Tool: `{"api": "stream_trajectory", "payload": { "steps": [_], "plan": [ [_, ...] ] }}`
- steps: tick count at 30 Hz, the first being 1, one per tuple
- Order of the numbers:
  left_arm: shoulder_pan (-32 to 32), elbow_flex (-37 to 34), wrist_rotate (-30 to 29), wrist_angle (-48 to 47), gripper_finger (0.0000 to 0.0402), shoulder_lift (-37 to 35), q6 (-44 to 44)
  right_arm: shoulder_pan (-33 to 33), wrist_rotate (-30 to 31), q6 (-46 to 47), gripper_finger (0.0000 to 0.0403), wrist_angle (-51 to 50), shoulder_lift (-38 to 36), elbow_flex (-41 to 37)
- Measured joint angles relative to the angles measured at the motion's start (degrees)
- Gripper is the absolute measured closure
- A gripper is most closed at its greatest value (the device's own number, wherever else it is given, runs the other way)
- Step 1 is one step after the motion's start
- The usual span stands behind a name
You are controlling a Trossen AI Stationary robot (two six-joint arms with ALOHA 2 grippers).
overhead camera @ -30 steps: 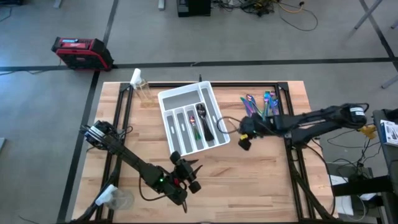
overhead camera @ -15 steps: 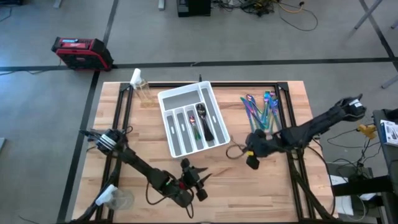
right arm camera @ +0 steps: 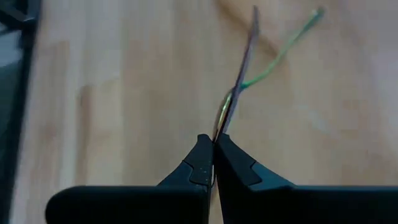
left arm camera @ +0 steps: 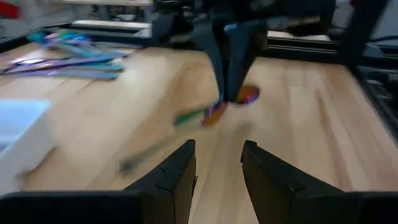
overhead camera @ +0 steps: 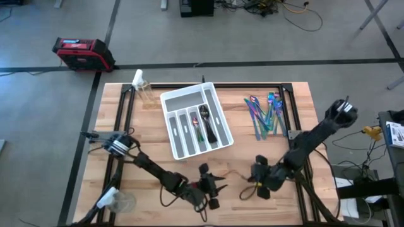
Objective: Sort silverware
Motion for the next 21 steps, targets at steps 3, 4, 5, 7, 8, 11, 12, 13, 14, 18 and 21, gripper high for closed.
{"api": "stream_trajectory", "payload": {
  "steps": [3, 4, 5, 7, 8, 11, 12, 13, 14, 18, 21],
  "plan": [
    [1.3, 2.8, 3.3, -2.0, 0.0283, 1.3, 3.4, 2.6, 0.0, -2.8, 0.0403, 1.0, 4.0, 1.1],
    [1.7, 3.5, 4.2, -3.3, 0.0283, 1.8, 4.1, 3.4, -0.4, -3.6, 0.0403, 0.9, 5.0, 1.5],
    [2.1, 4.3, 5.1, -4.8, 0.0283, 1.9, 4.7, 4.2, -1.2, -4.8, 0.0403, 0.8, 6.0, 2.0],
    [3.1, 5.9, 7.7, -7.1, 0.0283, 2.3, 5.5, 6.0, -2.1, -7.3, 0.0403, 1.1, 7.8, 2.9],
    [3.6, 6.6, 9.4, -7.7, 0.0283, 2.4, 6.0, 6.6, -2.2, -8.3, 0.0403, 1.0, 8.5, 3.2],
    [5.1, 8.1, 15.2, -8.7, 0.0283, 2.5, 6.2, 7.3, -2.5, -10.6, 0.0403, 0.8, 10.2, 4.1],
    [5.6, 8.4, 17.4, -9.0, 0.0283, 2.5, 6.1, 7.3, -2.5, -10.8, 0.0403, 0.8, 10.4, 4.2],
    [6.0, 8.6, 19.7, -8.9, 0.0283, 2.7, 5.9, 7.2, -2.4, -10.9, 0.0403, 0.6, 10.5, 4.2],
    [6.3, 8.6, 21.4, -9.1, 0.0283, 2.7, 5.7, 7.2, -2.3, -10.9, 0.0403, 0.5, 10.5, 4.2],
    [6.3, 8.9, 25.3, -9.2, 0.0283, 2.8, 5.4, 7.1, -2.1, -11.0, 0.0403, -1.6, 9.6, 4.3],
    [5.3, 9.5, 26.0, -9.2, 0.0283, 2.8, 5.3, 7.1, -2.1, -10.9, 0.0403, -3.1, 8.0, 4.3]
  ]
}}
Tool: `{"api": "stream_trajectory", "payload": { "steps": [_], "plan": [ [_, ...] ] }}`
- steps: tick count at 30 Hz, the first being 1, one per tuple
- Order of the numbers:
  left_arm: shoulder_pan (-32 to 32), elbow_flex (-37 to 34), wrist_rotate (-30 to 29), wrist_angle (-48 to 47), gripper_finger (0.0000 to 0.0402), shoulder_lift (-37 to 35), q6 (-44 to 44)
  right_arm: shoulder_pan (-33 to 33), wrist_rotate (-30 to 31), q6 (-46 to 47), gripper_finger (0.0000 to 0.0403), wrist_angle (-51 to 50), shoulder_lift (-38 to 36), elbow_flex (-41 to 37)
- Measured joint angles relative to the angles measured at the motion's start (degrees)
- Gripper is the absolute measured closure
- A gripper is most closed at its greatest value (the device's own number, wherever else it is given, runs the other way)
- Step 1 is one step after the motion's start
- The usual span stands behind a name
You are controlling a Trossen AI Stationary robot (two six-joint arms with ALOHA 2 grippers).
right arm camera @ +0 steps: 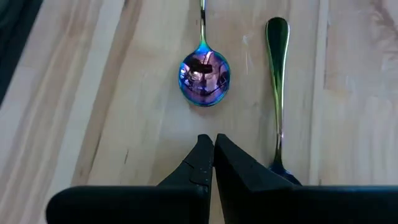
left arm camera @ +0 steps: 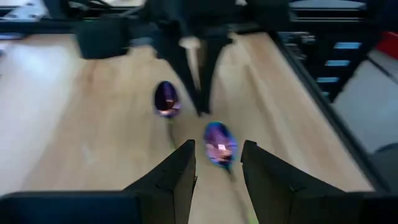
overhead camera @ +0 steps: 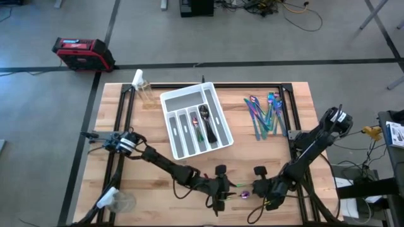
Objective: Sort silverware
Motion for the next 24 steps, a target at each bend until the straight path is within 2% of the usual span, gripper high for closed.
{"api": "stream_trajectory", "payload": {
  "steps": [3, 9, 19, 24],
  "plan": [
    [-0.7, 0.4, -0.1, 0.1, 0.0283, 0.0, -0.1, 0.0, 0.8, 0.3, 0.0403, -1.9, -2.1, 0.0],
    [-0.8, 0.3, -1.2, 0.0, 0.0283, 0.1, -2.9, -0.6, 8.7, -0.1, 0.0398, -2.5, -2.6, 0.0],
    [-1.6, 0.1, -1.2, -0.8, 0.0283, 0.1, -3.9, -4.1, 6.7, -0.1, 0.0302, -2.4, 2.2, -0.1],
    [-2.9, 0.3, -1.3, -5.3, 0.0283, -0.6, -4.6, -4.7, 3.4, -0.2, 0.0295, -2.0, 3.6, 0.1]
  ]
}}
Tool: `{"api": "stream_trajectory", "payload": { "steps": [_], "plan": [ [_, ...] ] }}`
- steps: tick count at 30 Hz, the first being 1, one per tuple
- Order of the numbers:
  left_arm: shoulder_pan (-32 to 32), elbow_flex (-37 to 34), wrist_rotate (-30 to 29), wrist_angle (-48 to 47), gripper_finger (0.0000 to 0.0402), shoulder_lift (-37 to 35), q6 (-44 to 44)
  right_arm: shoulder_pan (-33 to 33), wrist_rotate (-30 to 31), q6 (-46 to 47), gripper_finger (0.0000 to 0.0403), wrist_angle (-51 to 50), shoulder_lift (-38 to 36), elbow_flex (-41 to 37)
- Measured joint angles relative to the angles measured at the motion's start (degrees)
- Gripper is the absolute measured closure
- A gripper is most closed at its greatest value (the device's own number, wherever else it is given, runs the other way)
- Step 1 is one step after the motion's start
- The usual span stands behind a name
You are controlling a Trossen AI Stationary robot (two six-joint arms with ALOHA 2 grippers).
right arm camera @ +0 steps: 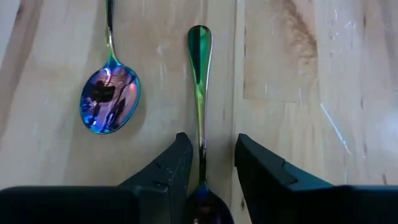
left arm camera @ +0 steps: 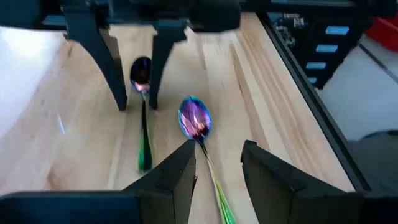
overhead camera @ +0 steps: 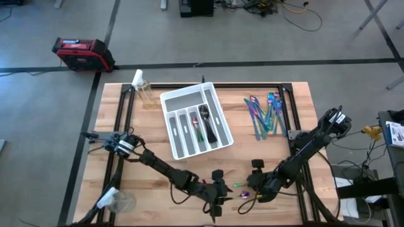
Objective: Sort silverware
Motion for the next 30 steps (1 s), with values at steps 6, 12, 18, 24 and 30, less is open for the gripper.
{"api": "stream_trajectory", "payload": {
  "steps": [6, 12, 18, 24, 30],
  "plan": [
    [-2.7, 0.1, -6.5, -11.1, 0.0283, -4.4, -2.5, -2.0, -5.6, -3.0, 0.0374, 0.2, 1.0, 0.0],
    [-7.0, 0.1, -16.6, -15.9, 0.0283, -8.1, -2.4, -4.9, -10.6, -11.3, 0.0398, 0.2, 0.3, 0.1],
    [-8.2, -0.2, -17.9, -16.5, 0.0283, -8.4, -3.5, -8.1, -11.8, -26.3, 0.0402, -2.2, -1.0, 3.5],
    [-6.1, -3.4, -17.9, -13.7, 0.0283, -8.0, -6.6, -9.6, -10.7, -36.8, 0.0403, -6.8, -1.1, 9.9],
    [-2.4, -8.4, -11.7, -2.3, 0.0283, -8.0, -8.4, -9.8, -6.7, -45.3, 0.0403, -8.2, -1.1, 12.4]
  ]
}}
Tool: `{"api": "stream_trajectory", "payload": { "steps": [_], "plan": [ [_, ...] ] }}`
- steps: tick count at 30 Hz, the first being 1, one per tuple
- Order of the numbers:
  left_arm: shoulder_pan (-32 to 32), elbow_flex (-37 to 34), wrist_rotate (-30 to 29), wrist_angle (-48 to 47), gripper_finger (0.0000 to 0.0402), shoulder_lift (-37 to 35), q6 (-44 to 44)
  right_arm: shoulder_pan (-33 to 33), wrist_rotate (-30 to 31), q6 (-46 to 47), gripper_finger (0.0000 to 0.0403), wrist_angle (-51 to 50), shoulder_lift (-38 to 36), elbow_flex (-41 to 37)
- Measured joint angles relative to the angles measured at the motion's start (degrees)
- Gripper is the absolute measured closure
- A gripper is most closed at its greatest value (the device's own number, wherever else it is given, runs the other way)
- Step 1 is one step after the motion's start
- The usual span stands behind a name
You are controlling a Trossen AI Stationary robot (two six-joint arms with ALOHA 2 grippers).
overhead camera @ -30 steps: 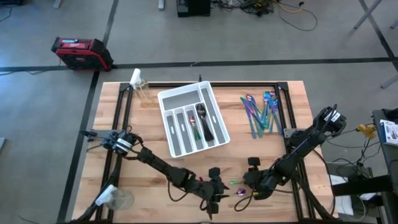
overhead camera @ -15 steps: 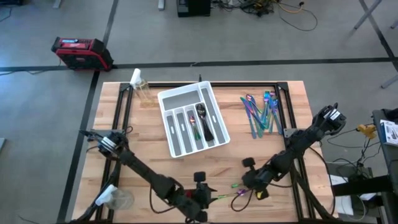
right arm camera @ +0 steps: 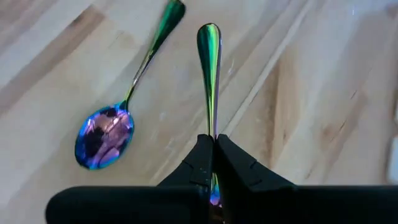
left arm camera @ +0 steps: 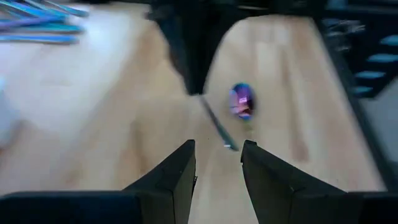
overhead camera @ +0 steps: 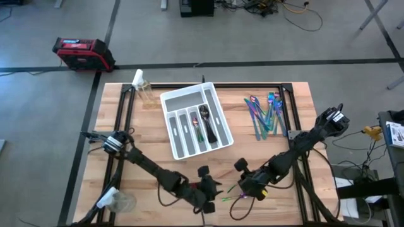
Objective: Sort silverware
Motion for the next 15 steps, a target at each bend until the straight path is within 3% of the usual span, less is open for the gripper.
{"api": "stream_trajectory", "payload": {
  "steps": [4, 15],
  "plan": [
    [3.1, -3.0, 9.4, 10.6, 0.0275, 0.7, -1.6, 0.0, 2.6, -5.9, 0.0403, 0.1, 0.0, 1.0],
    [7.1, -3.7, 15.1, 10.5, 0.0220, 1.1, -10.4, 0.0, 9.6, -8.9, 0.0403, -0.6, -0.1, 3.5]
  ]
}}
